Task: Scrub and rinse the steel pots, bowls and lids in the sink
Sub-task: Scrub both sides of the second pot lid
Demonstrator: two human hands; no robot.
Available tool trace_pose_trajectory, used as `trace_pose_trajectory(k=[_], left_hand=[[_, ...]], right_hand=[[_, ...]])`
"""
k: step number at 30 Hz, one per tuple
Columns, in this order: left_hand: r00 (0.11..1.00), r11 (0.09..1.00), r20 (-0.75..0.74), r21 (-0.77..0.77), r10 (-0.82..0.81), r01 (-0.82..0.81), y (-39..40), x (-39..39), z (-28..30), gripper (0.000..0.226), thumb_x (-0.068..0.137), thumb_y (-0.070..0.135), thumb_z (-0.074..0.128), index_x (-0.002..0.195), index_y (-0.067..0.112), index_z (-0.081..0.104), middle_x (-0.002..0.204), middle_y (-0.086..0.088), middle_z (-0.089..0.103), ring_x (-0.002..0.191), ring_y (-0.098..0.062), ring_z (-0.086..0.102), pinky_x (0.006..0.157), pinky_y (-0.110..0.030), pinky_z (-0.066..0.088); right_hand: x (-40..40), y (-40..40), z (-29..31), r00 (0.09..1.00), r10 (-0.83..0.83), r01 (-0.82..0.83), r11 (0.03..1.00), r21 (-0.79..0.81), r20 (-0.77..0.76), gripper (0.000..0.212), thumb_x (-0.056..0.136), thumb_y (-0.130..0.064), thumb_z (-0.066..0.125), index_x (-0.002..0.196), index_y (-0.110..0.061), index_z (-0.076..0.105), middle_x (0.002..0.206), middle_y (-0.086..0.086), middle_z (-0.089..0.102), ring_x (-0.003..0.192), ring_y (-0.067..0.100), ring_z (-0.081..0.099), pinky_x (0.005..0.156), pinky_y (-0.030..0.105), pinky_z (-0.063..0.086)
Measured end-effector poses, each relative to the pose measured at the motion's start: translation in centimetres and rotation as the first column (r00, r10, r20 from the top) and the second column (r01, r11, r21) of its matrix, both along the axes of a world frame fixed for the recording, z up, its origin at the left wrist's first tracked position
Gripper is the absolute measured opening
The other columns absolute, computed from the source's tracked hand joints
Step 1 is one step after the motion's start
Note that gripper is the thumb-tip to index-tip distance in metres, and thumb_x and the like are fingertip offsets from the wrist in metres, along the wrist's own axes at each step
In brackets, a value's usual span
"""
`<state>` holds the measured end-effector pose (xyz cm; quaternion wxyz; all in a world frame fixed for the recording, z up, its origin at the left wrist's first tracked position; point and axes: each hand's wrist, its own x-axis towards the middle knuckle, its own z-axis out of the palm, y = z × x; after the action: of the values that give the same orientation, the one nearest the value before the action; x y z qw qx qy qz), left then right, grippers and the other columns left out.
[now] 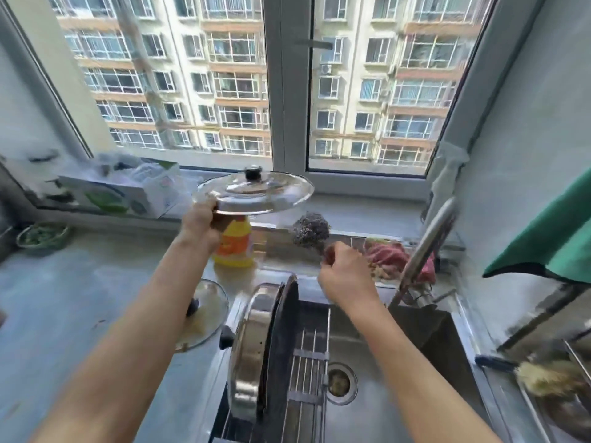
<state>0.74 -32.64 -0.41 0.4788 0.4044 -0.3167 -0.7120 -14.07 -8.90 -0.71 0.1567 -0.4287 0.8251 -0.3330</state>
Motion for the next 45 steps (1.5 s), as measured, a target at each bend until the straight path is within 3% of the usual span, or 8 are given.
trace_pose_trajectory(k=[2, 6, 12, 16, 23, 28, 35, 45], left_hand=[[0.997, 1.0, -0.074, 0.022, 0.015, -0.013, -2.1, 0.5, 0.2, 0.016, 0.104, 0.002, 0.042, 0.109, 0.003, 0.057, 0.088, -0.011, 0.066, 0.075, -0.021, 0.067, 0.052, -0.031, 0.059], [0.986, 0.999, -0.164, 0.032, -0.011, 0.017, -4.8, 0.4, 0.2, 0.028, 0.103, -0.004, 0.036, 0.093, 0.005, 0.06, 0.068, -0.006, 0.074, 0.068, -0.019, 0.072, 0.064, -0.03, 0.061], [0.962, 0.988, -0.269, 0.127, -0.048, 0.085, -9.3, -1.9, -1.0, 0.023, 0.101, -0.005, 0.042, 0.101, 0.004, 0.063, 0.099, -0.019, 0.069, 0.09, -0.029, 0.067, 0.101, -0.038, 0.052], [0.966, 0.981, -0.254, 0.165, -0.058, 0.103, -11.6, -4.3, -1.3, 0.02, 0.1, -0.005, 0.042, 0.096, 0.0, 0.061, 0.095, -0.017, 0.067, 0.084, -0.025, 0.065, 0.108, -0.04, 0.047], [0.977, 0.977, -0.209, 0.196, -0.048, 0.09, -14.6, -6.4, -3.4, 0.018, 0.101, -0.004, 0.041, 0.105, -0.002, 0.058, 0.103, -0.02, 0.065, 0.085, -0.027, 0.064, 0.106, -0.042, 0.049], [0.987, 0.979, -0.16, 0.194, -0.033, 0.064, -14.4, -6.8, -3.7, 0.012, 0.101, -0.006, 0.043, 0.099, -0.001, 0.054, 0.095, -0.017, 0.063, 0.087, -0.027, 0.065, 0.096, -0.039, 0.055], [0.986, 0.982, -0.16, 0.186, 0.037, -0.007, -13.9, -8.0, -3.6, 0.02, 0.094, -0.016, 0.047, 0.109, -0.005, 0.054, 0.092, -0.015, 0.061, 0.086, -0.024, 0.063, 0.094, -0.039, 0.057], [0.988, 0.97, -0.138, 0.24, 0.075, -0.04, -13.8, -7.6, -3.9, 0.033, 0.097, -0.01, 0.05, 0.129, -0.006, 0.051, 0.107, -0.014, 0.064, 0.1, -0.026, 0.065, 0.092, -0.039, 0.058]], right_hand=[[0.8, -2.9, 0.2, 1.0, 0.012, -0.015, 0.996, 0.088, 0.028, 0.01, 0.083, -0.004, 0.053, 0.093, -0.007, 0.055, 0.088, 0.008, 0.062, 0.073, 0.022, 0.056, 0.052, 0.027, 0.037], [1.7, -9.2, 0.2, 0.995, 0.033, -0.06, 0.948, 0.313, 0.09, 0.009, 0.088, -0.005, 0.051, 0.097, -0.007, 0.05, 0.097, 0.008, 0.052, 0.085, 0.026, 0.052, 0.069, 0.028, 0.039], [1.8, -18.3, -2.4, 0.973, -0.031, -0.062, 0.921, 0.385, 0.231, 0.013, 0.092, -0.004, 0.046, 0.101, -0.003, 0.055, 0.088, 0.013, 0.063, 0.063, 0.021, 0.055, 0.049, 0.026, 0.041], [0.9, -22.1, -5.2, 0.928, -0.09, -0.06, 0.922, 0.382, 0.363, 0.025, 0.088, 0.003, 0.051, 0.111, 0.006, 0.06, 0.092, 0.02, 0.068, 0.067, 0.024, 0.055, 0.057, 0.032, 0.045], [0.5, -25.0, -8.2, 0.855, -0.158, 0.021, 0.962, 0.273, 0.494, 0.015, 0.082, 0.006, 0.055, 0.093, -0.002, 0.061, 0.074, 0.014, 0.062, 0.055, 0.019, 0.051, 0.048, 0.025, 0.039], [0.6, -25.6, -9.2, 0.854, -0.14, 0.064, 0.984, 0.165, 0.502, 0.026, 0.084, 0.0, 0.055, 0.106, -0.01, 0.065, 0.098, 0.013, 0.069, 0.081, 0.024, 0.063, 0.058, 0.027, 0.045], [0.3, -25.7, -10.4, 0.813, -0.14, 0.077, 0.988, 0.135, 0.565, 0.018, 0.09, 0.0, 0.054, 0.097, -0.014, 0.064, 0.084, 0.006, 0.066, 0.063, 0.013, 0.058, 0.046, 0.019, 0.039], [0.4, -25.9, -11.0, 0.742, -0.189, 0.114, 0.981, 0.156, 0.643, 0.027, 0.09, 0.0, 0.054, 0.115, -0.004, 0.065, 0.088, 0.013, 0.073, 0.057, 0.011, 0.059, 0.046, 0.022, 0.041]])
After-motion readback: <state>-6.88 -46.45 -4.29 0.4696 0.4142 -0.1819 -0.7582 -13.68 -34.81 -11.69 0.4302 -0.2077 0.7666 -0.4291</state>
